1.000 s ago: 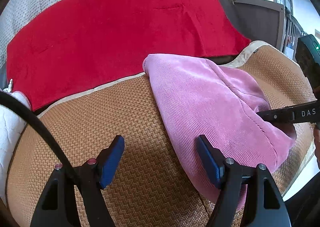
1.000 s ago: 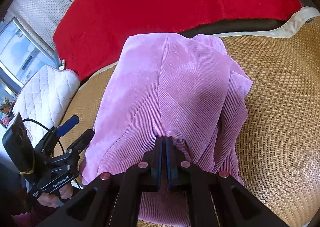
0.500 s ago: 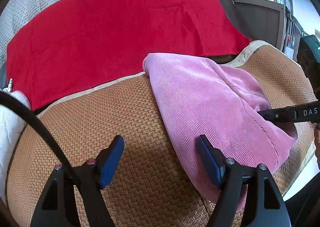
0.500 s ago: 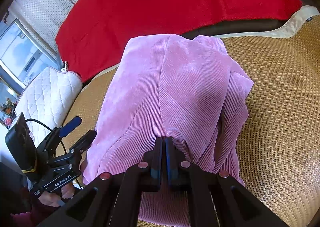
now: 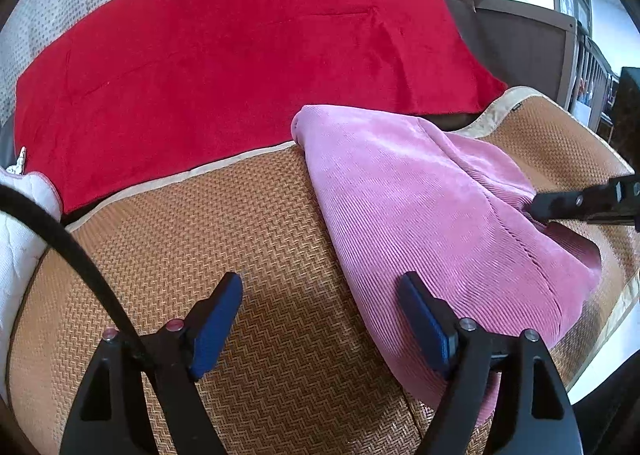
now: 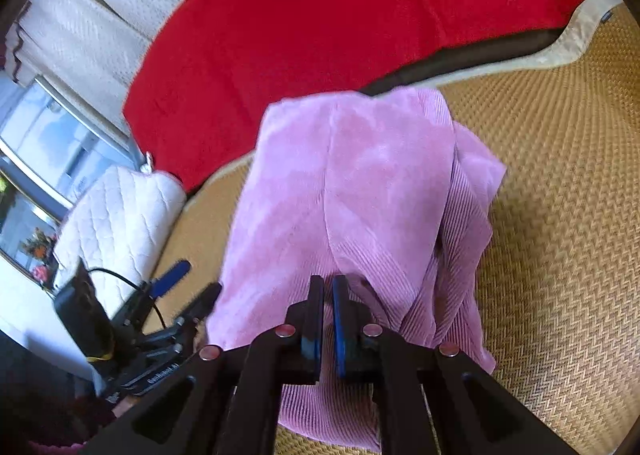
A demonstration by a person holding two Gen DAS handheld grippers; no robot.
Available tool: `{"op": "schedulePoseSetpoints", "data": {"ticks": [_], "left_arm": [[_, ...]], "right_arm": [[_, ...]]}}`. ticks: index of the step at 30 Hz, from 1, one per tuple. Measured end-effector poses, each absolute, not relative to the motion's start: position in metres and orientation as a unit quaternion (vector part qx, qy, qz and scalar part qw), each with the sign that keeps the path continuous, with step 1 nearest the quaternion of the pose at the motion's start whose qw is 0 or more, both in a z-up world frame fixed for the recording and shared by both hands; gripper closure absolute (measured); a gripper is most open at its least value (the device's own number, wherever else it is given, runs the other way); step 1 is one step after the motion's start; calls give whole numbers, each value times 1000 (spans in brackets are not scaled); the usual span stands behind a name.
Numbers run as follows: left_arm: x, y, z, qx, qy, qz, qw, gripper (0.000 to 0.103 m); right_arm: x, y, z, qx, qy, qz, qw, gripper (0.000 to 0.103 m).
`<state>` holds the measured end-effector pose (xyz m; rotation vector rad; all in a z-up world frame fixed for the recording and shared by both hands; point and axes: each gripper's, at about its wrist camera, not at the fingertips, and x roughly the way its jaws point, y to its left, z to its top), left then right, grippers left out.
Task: Fold large clothes
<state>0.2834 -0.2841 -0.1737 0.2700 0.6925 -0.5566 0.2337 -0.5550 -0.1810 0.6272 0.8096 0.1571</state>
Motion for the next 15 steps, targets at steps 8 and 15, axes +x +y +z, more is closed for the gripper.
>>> {"op": "schedulePoseSetpoints", "data": {"ticks": [8, 15], "left_arm": [[283, -285, -173, 132, 331, -267, 895, 22], [285, -286, -175, 131, 334, -270, 894, 22]], "right_arm": [[217, -563, -156, 312, 307, 68, 897, 15], [216, -571, -159, 321, 311, 49, 893, 15]]}}
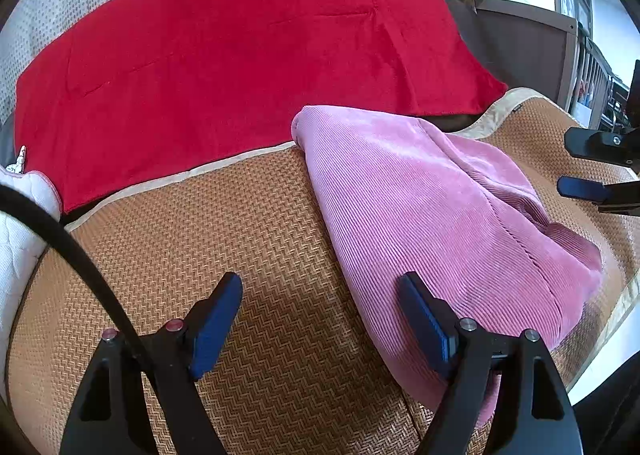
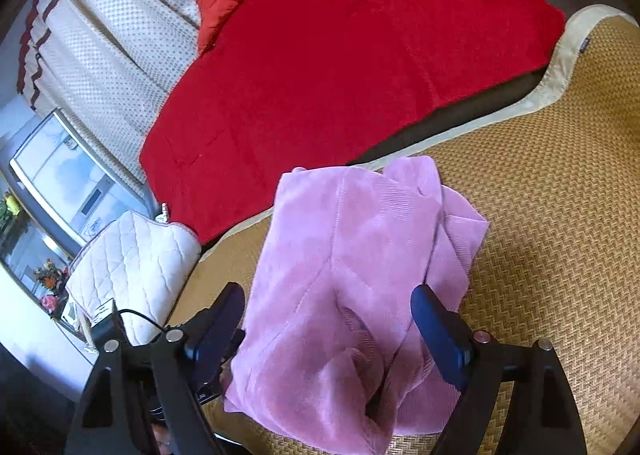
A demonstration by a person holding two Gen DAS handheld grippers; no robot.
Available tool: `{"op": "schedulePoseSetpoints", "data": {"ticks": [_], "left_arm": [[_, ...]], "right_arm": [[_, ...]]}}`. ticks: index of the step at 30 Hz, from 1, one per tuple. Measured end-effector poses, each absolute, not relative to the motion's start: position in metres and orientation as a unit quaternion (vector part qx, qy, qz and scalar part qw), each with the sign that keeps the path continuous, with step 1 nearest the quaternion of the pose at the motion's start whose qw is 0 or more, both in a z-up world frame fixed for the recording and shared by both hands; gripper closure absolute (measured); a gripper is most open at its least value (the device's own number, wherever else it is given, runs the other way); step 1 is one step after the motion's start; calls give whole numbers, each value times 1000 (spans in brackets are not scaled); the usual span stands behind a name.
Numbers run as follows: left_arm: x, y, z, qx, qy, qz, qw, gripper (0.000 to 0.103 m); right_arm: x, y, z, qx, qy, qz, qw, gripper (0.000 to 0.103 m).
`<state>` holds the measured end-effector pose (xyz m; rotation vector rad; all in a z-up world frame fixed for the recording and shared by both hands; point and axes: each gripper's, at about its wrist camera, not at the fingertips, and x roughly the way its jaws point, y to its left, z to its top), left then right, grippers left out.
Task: Fold large clothes
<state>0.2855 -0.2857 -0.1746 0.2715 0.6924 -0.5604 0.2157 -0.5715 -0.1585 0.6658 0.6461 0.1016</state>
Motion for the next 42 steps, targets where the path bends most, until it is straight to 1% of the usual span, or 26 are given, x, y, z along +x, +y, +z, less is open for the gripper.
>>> {"op": "schedulePoseSetpoints", "data": {"ticks": [20, 29, 33, 38, 42], "left_arm": [[290, -290, -173, 135, 335, -283, 888, 21], [316, -290, -172, 34, 402, -384, 830, 21], [322, -304, -177, 22, 419, -408, 811, 21], [321, -322, -183, 43, 419, -413, 807, 21], [324, -328, -185, 33, 425, -418, 802, 17]], "right_arm": [[217, -606, -191, 369, 327, 29, 870, 15], [215, -617, -194, 379, 326, 38, 865, 15], [215, -626, -197, 396, 325, 43, 858, 15], [219, -635, -203, 408, 332, 43, 849, 15], [226, -640, -210, 422, 344, 58, 837, 15]]}}
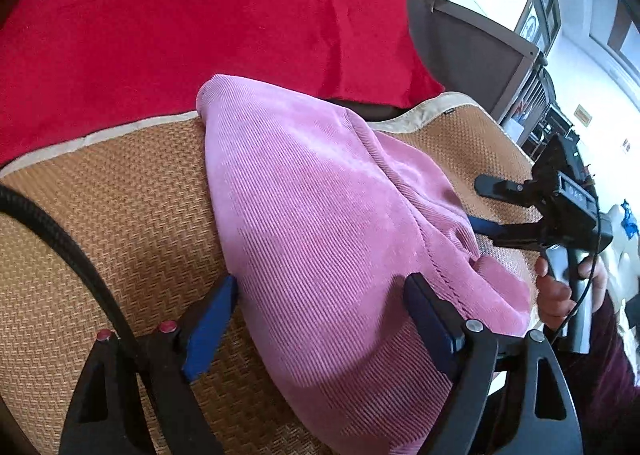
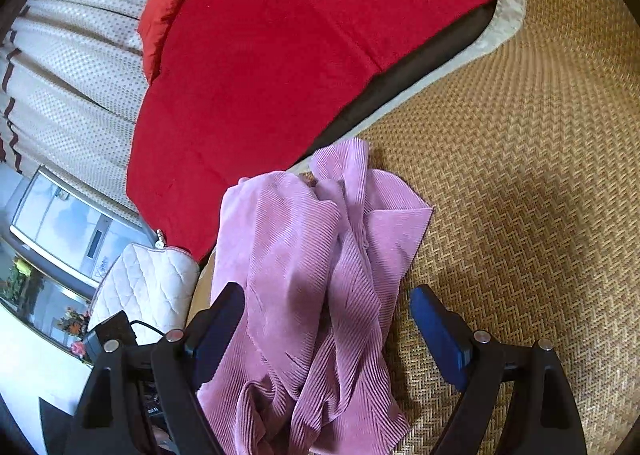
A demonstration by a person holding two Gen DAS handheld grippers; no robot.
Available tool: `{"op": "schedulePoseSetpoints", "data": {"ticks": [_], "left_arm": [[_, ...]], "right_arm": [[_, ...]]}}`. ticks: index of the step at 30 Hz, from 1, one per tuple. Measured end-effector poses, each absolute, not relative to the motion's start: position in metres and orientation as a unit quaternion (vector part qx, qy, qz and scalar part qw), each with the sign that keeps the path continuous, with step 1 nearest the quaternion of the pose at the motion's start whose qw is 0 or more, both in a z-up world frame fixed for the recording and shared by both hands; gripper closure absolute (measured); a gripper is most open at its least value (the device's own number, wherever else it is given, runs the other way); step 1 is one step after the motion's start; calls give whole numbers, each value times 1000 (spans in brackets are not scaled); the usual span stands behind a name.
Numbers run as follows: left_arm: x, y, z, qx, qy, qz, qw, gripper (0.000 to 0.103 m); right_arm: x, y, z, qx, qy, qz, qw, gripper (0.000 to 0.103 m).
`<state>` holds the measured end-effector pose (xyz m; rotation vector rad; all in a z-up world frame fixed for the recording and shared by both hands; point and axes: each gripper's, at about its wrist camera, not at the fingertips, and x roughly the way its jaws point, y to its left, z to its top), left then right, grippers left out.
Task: Fold large clothes
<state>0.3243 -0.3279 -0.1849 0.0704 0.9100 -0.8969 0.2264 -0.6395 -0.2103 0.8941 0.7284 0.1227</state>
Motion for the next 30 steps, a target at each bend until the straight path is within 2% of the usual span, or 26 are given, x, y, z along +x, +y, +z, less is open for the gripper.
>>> {"op": "schedulePoseSetpoints", "data": {"ticks": [13, 24, 29, 30], "left_arm": [[343, -317, -189, -8, 457, -452, 766, 12], [368, -317, -210, -88, 502, -454, 731, 10], [364, -322, -204, -86, 475, -454, 749, 14], [361, -324, -202, -82, 466, -459, 752, 25]], "right_arm": [[256, -636, -238, 457, 387, 121, 791, 15], [283, -603, -236, 406, 396, 141, 812, 14], [287, -584, -227, 367, 395, 134, 831, 24], [286, -583, -224, 366, 391, 135, 834, 30]]}}
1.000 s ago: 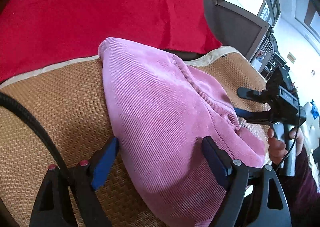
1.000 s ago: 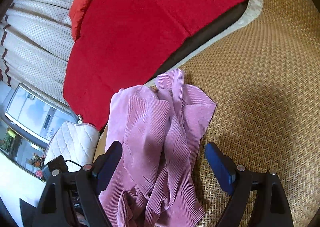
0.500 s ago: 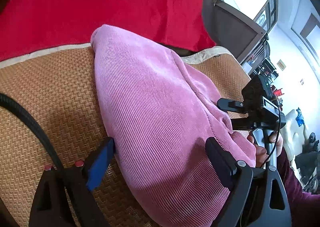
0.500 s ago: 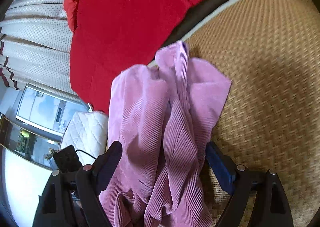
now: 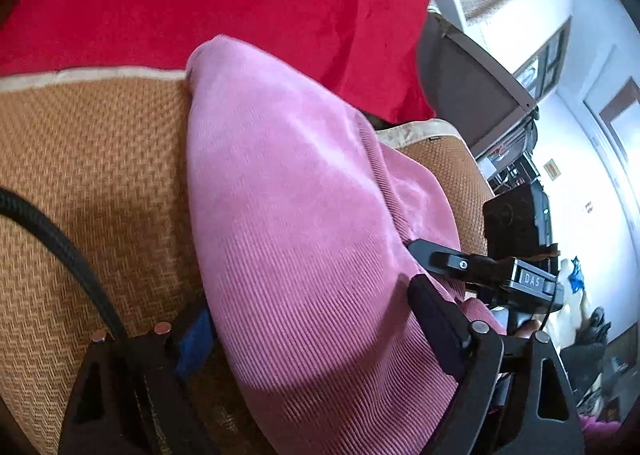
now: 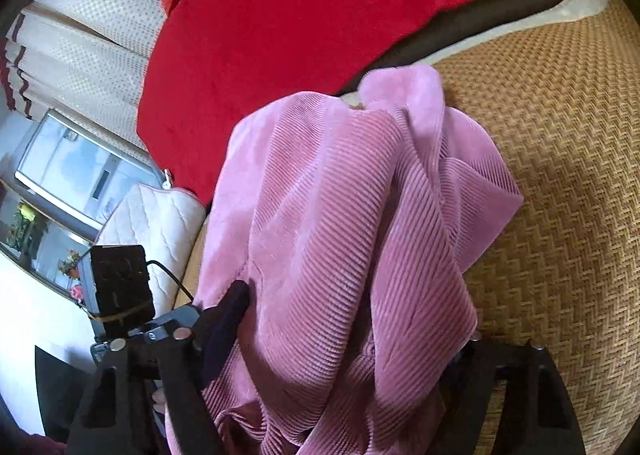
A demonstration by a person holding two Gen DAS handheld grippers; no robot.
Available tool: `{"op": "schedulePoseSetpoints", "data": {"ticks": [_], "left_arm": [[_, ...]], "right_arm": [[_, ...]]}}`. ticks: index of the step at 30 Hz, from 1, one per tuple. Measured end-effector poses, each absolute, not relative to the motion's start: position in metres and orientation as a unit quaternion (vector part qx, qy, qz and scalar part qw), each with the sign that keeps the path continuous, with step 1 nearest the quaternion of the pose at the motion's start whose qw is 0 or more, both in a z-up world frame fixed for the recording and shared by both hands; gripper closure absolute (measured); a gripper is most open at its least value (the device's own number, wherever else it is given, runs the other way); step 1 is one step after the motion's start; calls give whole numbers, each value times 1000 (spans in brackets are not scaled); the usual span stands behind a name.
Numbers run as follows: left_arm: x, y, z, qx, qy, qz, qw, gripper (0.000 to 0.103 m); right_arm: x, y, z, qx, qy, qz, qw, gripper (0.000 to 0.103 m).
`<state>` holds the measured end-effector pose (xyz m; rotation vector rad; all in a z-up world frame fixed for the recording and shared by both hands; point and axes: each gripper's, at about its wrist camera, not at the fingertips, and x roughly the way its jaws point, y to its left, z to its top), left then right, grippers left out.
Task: Fold large clothes
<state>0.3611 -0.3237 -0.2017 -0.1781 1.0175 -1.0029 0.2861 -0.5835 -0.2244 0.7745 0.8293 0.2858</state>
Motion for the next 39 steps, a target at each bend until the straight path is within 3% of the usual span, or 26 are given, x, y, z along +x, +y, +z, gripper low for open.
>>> {"op": "schedulePoseSetpoints", "data": {"ticks": [3, 6, 12, 23, 27, 31, 35, 39], "left_arm": [[361, -326, -198, -78, 457, -459, 758, 31], [365, -323, -196, -92, 457, -457, 757, 36], [363, -307, -174, -95, 429, -455, 775, 38], [360, -266, -139, -92, 375, -432, 815, 38], [368, -263, -156, -69, 417, -409, 809, 38], [379, -275, -189, -20, 474, -360, 804, 26], [376, -276, -188, -15, 468, -360, 807, 25], [374, -275, -183, -18, 470, -356, 808, 25]], "right_arm": [[283, -578, -216, 342, 387, 127, 847, 43], [282, -574, -210, 332, 382, 122, 854, 47], [281, -553, -189, 304, 360, 120, 874, 50], [279, -514, -164, 287, 302, 150, 897, 50], [287, -502, -178, 292, 326, 153, 886, 50], [301, -499, -210, 293, 385, 121, 867, 50], [301, -505, -222, 306, 395, 105, 860, 36], [291, -511, -216, 310, 402, 89, 857, 34]]}}
